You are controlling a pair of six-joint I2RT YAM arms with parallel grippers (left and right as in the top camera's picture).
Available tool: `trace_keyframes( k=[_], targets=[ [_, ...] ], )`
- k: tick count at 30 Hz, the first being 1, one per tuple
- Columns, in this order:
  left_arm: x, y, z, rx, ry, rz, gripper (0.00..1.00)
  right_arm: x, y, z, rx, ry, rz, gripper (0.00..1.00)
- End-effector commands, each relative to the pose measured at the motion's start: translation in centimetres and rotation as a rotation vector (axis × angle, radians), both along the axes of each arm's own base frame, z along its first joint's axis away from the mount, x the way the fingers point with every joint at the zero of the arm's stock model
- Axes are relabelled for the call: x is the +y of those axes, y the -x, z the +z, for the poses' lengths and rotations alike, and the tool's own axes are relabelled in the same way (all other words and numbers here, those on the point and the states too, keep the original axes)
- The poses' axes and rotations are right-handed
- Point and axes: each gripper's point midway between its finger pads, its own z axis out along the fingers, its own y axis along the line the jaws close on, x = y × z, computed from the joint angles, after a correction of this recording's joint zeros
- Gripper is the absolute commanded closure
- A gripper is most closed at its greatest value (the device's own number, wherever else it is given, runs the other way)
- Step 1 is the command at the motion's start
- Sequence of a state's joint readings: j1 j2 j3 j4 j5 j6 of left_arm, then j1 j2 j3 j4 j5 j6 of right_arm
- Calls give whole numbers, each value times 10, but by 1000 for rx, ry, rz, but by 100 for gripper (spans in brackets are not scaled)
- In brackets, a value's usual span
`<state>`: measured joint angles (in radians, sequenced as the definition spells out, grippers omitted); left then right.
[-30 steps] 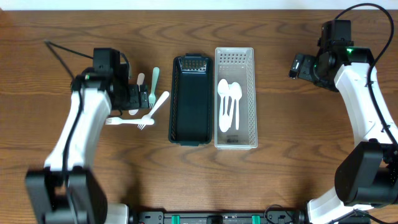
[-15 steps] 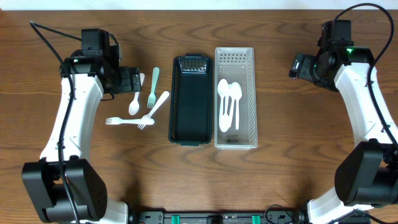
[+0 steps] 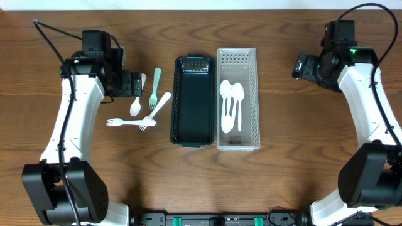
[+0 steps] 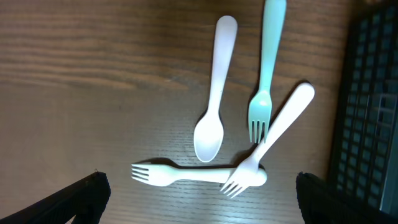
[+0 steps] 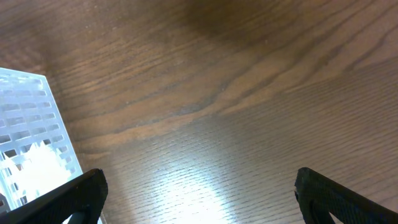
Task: Pack container
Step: 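Move the left gripper over the utensils and grasp the white spoon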
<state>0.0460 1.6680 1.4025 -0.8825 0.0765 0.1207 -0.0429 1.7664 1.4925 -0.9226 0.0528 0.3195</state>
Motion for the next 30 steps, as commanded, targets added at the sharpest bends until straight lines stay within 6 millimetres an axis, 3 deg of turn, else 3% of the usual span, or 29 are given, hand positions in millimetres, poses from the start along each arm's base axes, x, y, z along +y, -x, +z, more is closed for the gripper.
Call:
trace_keyframes(
  k=[1, 6, 15, 21, 30],
  targets=[
    [1, -6, 8, -32, -31, -110, 2, -2, -3, 9, -25, 1, -3, 1],
    [3, -10, -13, 17, -43, -140, 2, -2, -3, 9, -25, 1, -3, 1],
    [4, -11, -87, 190, -24, -133, 2, -2, -3, 9, -25, 1, -3, 1],
    [5, -23, -101, 175, -4, -49, 2, -2, -3, 9, -25, 1, -3, 1],
    [6, -37, -118, 151, -15, -78, 2, -2, -3, 9, -25, 1, -3, 1]
  ],
)
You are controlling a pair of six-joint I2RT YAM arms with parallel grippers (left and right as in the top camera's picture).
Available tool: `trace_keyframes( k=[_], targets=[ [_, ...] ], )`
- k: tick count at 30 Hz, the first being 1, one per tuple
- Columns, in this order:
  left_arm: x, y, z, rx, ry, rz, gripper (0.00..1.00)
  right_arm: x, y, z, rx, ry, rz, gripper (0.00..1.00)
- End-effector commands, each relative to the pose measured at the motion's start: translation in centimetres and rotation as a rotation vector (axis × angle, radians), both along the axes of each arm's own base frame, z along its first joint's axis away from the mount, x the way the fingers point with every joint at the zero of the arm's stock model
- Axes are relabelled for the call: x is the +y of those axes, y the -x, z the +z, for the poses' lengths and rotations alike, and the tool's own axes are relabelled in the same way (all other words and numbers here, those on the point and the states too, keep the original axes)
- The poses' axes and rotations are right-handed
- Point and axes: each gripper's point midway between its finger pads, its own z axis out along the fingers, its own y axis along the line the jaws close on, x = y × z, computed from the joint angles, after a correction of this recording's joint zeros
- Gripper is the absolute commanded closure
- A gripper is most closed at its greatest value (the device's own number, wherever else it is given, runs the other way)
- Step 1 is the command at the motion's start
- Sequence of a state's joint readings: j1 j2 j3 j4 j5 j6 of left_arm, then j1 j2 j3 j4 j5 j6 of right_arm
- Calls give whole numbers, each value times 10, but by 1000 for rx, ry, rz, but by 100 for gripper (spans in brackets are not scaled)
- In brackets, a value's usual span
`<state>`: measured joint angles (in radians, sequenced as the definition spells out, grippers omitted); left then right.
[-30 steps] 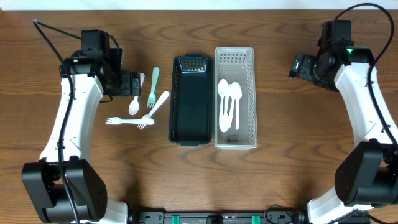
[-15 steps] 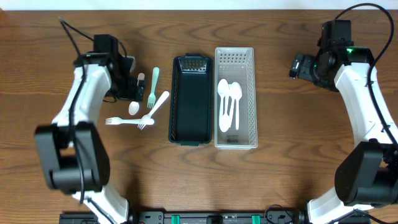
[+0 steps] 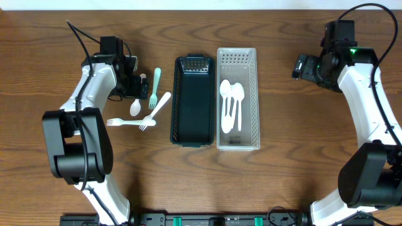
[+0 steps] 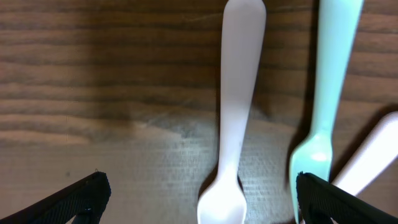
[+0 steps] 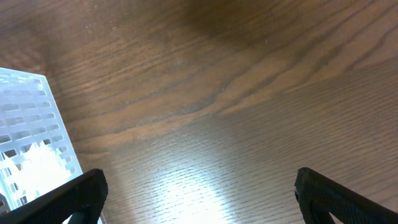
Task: Pack container
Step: 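Move the left gripper over the utensils and grasp the white spoon, then carry the white spoon right and drop it into the black tray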
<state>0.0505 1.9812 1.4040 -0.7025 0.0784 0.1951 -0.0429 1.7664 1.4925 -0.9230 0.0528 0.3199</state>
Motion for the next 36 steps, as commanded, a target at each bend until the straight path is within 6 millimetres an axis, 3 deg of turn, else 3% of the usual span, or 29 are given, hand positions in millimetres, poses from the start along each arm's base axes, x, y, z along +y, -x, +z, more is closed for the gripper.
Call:
trace_keyframes(
  k=[1, 4, 15, 20, 25, 31, 36],
  targets=[
    [2, -2, -16, 27, -6, -29, 2, -2, -3, 9, -25, 1, -2, 1],
    [6, -2, -24, 40, -31, -39, 3, -2, -3, 9, -25, 1, -3, 1],
    [6, 3, -33, 74, -57, -81, 67, -2, -3, 9, -25, 1, -3, 1],
    [-1, 5, -38, 89, -64, -143, 70, -2, -3, 9, -25, 1, -3, 1],
    [-8, 3, -33, 75, -74, -162, 90, -2, -3, 9, -25, 1, -3, 1],
    [-4, -4, -5, 18, -128, -158, 94, -2, -3, 9, -25, 1, -3, 1],
    [-3, -7, 42, -69, -135, -150, 94, -2, -3, 9, -25, 1, -3, 1]
  ],
)
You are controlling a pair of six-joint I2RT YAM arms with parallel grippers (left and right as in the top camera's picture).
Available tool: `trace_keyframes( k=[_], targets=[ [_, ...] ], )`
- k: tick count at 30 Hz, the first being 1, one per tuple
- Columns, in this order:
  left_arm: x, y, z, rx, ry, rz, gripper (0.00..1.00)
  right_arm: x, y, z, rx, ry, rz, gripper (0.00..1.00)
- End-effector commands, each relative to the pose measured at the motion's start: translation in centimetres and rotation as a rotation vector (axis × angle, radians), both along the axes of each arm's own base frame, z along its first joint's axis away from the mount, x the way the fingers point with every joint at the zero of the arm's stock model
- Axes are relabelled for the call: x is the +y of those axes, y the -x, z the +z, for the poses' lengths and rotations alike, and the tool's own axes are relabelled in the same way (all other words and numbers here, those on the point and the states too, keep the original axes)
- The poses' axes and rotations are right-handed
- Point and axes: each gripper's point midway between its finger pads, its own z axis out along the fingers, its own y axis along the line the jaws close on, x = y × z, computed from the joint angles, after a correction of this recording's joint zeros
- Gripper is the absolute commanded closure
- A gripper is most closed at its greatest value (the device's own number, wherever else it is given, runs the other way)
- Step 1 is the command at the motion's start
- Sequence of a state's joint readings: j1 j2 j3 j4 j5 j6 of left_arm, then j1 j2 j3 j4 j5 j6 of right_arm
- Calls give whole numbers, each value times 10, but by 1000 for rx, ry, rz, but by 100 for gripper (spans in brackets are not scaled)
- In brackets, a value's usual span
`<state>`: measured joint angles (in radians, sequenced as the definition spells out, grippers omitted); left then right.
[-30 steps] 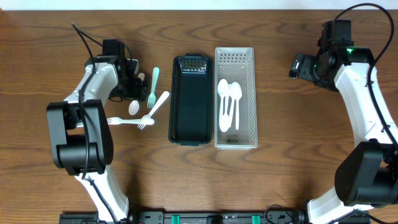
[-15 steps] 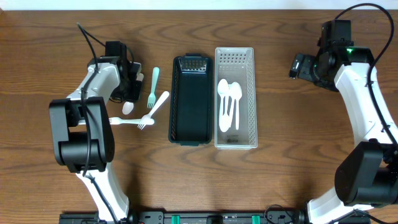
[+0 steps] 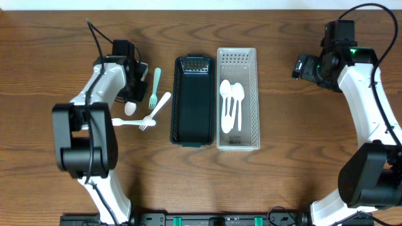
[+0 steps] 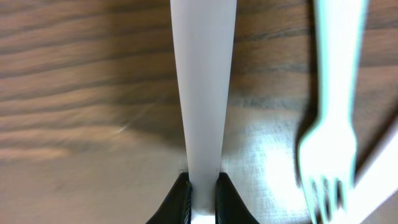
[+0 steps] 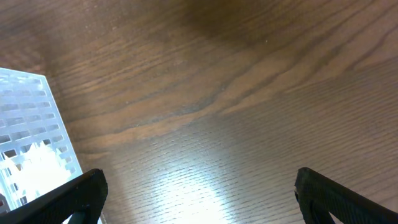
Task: Pack container
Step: 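Carry the white spoon right and drop it into the black tray, then return the left gripper and grasp the mint-green fork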
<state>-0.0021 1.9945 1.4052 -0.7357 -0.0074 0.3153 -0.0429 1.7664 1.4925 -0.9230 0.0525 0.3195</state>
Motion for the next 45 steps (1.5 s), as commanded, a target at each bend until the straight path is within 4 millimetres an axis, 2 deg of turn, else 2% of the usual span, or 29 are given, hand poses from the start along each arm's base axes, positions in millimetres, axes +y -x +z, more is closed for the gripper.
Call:
trace_keyframes(
  k=[1, 4, 7, 11, 15, 19, 21, 24, 27, 29, 30, 33, 36, 39, 41, 45],
  targets=[
    [4, -16, 58, -144, -19, 8, 94, -2, -3, 9, -25, 2, -3, 1],
    [-3, -11, 94, -214, 13, 57, 94, -2, -3, 9, -25, 2, -3, 1],
    [-41, 4, 128, -251, 165, 37, 94, -2, -3, 9, -25, 2, -3, 1],
    [-84, 26, 148, -234, 287, 58, 94, -2, -3, 9, -25, 1, -3, 1],
    [-122, 43, 141, -172, 325, 84, 94, -2, -3, 9, -25, 1, -3, 1],
    [-159, 52, 122, -122, 316, 11, 94, -2, -3, 9, -25, 1, -3, 1],
    [-169, 52, 112, -103, 313, -11, 94, -2, -3, 9, -25, 1, -3, 1],
    [-180, 50, 89, -58, 304, -3, 89, -2, -3, 9, -25, 1, -3, 1],
    [-181, 50, 66, -5, 283, 6, 55, -2, -3, 9, -25, 2, -3, 1],
    [-180, 50, 61, 7, 278, 9, 51, -2, -3, 9, -25, 1, -3, 1],
    [-179, 49, 63, 5, 279, 12, 45, -2, -3, 9, -25, 2, -3, 1],
    [-174, 46, 84, -25, 289, 21, 30, -2, -3, 9, -25, 2, -3, 1],
    [-158, 39, 112, -113, 277, 4, 23, -2, -3, 9, -25, 2, -3, 1],
    [-118, 25, 129, -214, 160, 70, 18, -2, -3, 9, -25, 1, -3, 1],
    [-100, 18, 130, -235, 120, 41, 19, -2, -3, 9, -25, 2, -3, 1],
    [-70, 3, 115, -222, 74, 9, 19, -2, -3, 9, -25, 1, -3, 1]
  ],
)
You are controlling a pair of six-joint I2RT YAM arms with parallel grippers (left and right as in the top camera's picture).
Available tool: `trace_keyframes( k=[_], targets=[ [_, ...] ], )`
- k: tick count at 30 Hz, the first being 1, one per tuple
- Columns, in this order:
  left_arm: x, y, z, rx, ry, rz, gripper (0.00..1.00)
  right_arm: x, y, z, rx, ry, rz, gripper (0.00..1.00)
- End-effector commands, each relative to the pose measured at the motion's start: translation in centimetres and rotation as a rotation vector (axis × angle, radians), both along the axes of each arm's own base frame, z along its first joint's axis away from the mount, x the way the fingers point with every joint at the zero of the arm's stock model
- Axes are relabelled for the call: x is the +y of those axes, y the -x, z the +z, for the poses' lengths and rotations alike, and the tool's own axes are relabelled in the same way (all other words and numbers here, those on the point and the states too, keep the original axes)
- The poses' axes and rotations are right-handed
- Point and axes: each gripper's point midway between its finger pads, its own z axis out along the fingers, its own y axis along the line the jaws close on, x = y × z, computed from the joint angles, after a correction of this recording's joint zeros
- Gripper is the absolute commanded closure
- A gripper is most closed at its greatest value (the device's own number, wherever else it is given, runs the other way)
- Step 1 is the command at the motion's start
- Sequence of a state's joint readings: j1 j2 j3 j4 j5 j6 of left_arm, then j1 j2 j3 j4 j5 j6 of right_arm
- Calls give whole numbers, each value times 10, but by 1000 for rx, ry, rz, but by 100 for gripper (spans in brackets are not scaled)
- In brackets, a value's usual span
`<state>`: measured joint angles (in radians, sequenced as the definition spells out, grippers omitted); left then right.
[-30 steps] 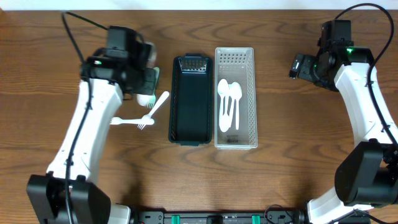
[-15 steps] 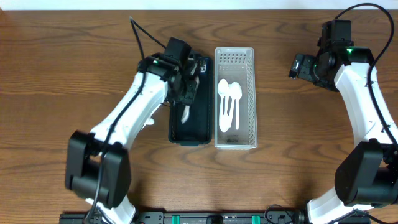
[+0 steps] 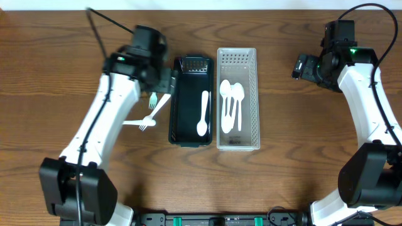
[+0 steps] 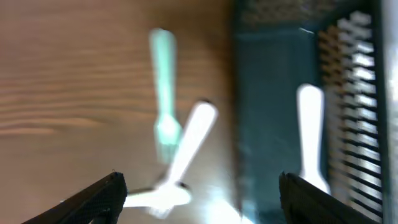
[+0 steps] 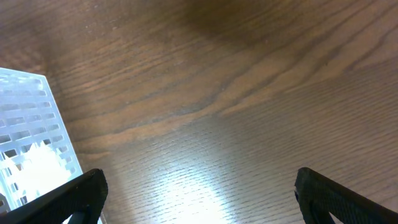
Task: Pack container
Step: 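Return the left gripper and grasp the mint-green fork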
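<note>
A white spoon (image 3: 202, 113) lies lengthwise in the dark green tray (image 3: 183, 107), bowl toward the near end; the blurred left wrist view shows this spoon (image 4: 310, 137) too. The white basket (image 3: 253, 94) beside it holds three white spoons (image 3: 231, 103). On the table left of the tray lie a teal fork (image 4: 163, 93) and two white forks (image 4: 188, 140), the other fork (image 3: 133, 122) nearer. My left gripper (image 3: 167, 80) hovers open over the tray's left edge with nothing in it. My right gripper (image 3: 300, 66) is open above bare table, right of the basket.
The right wrist view shows only wood grain and the basket's corner (image 5: 31, 124). The tray and basket stand side by side, touching, at the table's middle. The forks overlap one another close to the tray's left wall.
My left gripper was shut on the white spoon's handle on the table. Now the spoon lies in the dark green tray and the gripper is open, higher, at the tray's left edge.
My left gripper first hung open above the spoon and forks. Then it was lower, open astride the spoon's handle, and then shut on it. The spoon now lies in the dark tray, released. My right arm kept still throughout.
</note>
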<state>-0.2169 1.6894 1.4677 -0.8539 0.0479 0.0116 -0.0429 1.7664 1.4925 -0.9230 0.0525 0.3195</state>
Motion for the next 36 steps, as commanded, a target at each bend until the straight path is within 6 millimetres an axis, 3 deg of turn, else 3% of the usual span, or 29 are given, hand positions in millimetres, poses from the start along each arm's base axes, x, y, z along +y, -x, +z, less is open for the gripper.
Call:
trace_keyframes(
  k=[1, 7, 15, 21, 33, 36],
  targets=[
    [32, -15, -20, 21, -99, -32, 19, -2, -3, 9, -25, 1, -3, 1],
    [59, -37, -69, 78, -103, 34, 24, -2, -3, 9, -25, 2, -3, 1],
    [59, -35, -133, 205, -126, -8, 27, -2, -3, 9, -25, 1, -3, 1],
    [59, -32, -148, 236, -129, -9, 27, -2, -3, 9, -25, 2, -3, 1],
    [39, -37, -148, 212, -47, -88, 28, -2, -3, 9, -25, 1, -3, 1],
    [39, -37, -151, 206, -47, -89, 38, -2, -3, 9, -25, 2, -3, 1]
  ],
)
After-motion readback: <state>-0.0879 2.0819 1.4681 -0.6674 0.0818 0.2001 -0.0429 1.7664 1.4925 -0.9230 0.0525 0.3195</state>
